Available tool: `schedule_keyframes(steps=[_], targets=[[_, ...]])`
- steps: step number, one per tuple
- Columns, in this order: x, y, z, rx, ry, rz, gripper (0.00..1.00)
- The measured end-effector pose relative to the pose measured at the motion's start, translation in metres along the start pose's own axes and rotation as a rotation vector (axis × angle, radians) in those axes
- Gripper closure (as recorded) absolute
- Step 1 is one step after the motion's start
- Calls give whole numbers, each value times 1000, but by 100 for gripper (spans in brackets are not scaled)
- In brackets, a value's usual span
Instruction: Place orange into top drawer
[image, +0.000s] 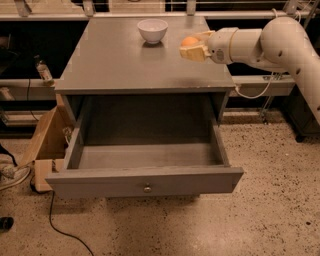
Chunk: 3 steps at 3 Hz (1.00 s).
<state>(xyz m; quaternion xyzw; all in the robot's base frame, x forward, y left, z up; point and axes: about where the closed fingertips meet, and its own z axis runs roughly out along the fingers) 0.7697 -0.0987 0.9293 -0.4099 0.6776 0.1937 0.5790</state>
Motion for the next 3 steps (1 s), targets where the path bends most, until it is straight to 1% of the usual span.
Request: schedule_keyframes(steps=[1,2,3], targets=[[2,3,4,-22,6,9,100],[11,52,9,-164,49,-44,100],[47,128,5,-310,185,-135,100]])
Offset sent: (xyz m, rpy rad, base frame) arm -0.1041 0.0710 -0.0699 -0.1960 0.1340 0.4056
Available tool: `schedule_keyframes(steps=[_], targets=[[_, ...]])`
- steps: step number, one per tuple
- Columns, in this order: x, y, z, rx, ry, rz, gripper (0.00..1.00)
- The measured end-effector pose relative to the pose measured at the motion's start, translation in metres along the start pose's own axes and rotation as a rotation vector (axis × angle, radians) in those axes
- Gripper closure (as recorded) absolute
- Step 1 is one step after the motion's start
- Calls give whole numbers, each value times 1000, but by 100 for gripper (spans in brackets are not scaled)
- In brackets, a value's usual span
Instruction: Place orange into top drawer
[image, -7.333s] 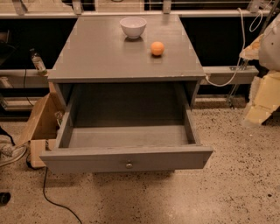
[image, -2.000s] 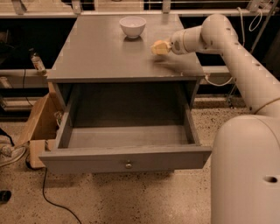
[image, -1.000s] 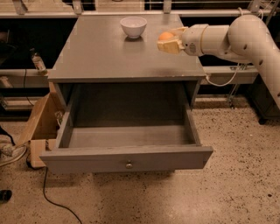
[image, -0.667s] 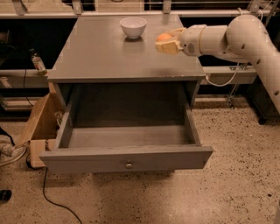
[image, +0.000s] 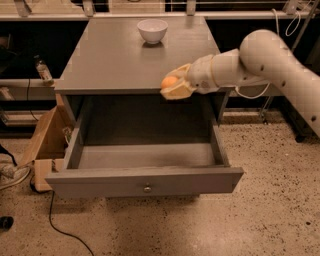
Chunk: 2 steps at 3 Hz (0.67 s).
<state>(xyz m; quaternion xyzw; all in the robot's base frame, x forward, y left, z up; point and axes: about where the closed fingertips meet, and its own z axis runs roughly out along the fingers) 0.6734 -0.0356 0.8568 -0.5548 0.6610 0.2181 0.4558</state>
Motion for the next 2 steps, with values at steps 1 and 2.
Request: schedule_keyframes(steps=[1,2], targets=[[41,64,33,-122,103,10,100],[45,66,36,-123,99,22,100]])
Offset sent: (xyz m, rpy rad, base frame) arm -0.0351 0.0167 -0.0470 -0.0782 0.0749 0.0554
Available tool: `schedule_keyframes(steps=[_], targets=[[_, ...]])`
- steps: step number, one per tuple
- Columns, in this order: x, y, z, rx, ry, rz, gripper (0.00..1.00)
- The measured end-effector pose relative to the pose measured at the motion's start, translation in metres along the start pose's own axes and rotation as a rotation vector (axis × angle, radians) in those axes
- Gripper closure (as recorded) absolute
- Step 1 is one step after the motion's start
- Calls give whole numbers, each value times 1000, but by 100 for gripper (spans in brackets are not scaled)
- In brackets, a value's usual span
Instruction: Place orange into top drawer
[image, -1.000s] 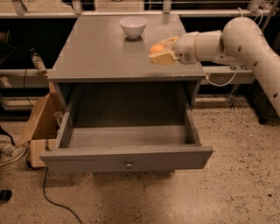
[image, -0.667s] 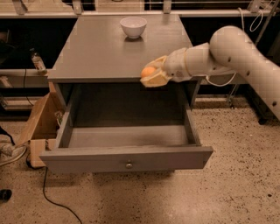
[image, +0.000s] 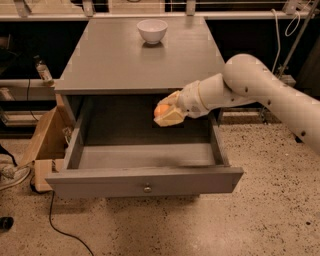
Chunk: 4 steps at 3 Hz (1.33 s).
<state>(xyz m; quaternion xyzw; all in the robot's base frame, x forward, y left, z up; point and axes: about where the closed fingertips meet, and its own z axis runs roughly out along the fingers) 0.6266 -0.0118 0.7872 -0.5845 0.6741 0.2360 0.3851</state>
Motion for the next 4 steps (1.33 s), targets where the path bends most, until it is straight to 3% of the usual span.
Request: schedule_keyframes(steps=[1,2,3,4], targets=[[25,9,25,-10,-37,80,100],[67,14,51,20,-22,189,100],[102,7,75,64,18,277,82],[123,-1,89,87,41,319,59]])
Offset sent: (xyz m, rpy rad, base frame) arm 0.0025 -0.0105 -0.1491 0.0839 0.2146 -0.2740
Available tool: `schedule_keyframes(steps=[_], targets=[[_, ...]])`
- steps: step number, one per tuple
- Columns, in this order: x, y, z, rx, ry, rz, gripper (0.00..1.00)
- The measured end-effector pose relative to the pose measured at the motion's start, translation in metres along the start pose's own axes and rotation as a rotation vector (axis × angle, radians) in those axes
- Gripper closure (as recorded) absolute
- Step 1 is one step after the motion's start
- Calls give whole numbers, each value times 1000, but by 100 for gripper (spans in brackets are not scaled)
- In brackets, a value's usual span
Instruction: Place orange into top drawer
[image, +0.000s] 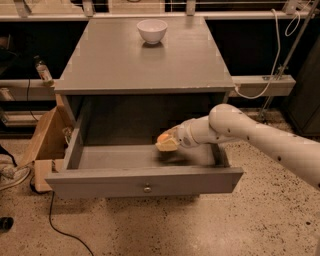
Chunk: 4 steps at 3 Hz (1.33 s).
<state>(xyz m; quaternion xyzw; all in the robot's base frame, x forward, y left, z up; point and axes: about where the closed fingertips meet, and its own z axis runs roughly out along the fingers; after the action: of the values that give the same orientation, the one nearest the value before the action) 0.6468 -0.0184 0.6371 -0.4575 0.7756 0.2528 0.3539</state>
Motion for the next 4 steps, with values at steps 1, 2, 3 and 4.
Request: schedule_keyframes(steps=[1,2,3,4], targets=[[7,-9,3,18,7,14,36],[11,-15,-4,36,-30,25,12],[15,-17,-21,41,-128,45,0],[18,-20,-60,70,-186,48,0]])
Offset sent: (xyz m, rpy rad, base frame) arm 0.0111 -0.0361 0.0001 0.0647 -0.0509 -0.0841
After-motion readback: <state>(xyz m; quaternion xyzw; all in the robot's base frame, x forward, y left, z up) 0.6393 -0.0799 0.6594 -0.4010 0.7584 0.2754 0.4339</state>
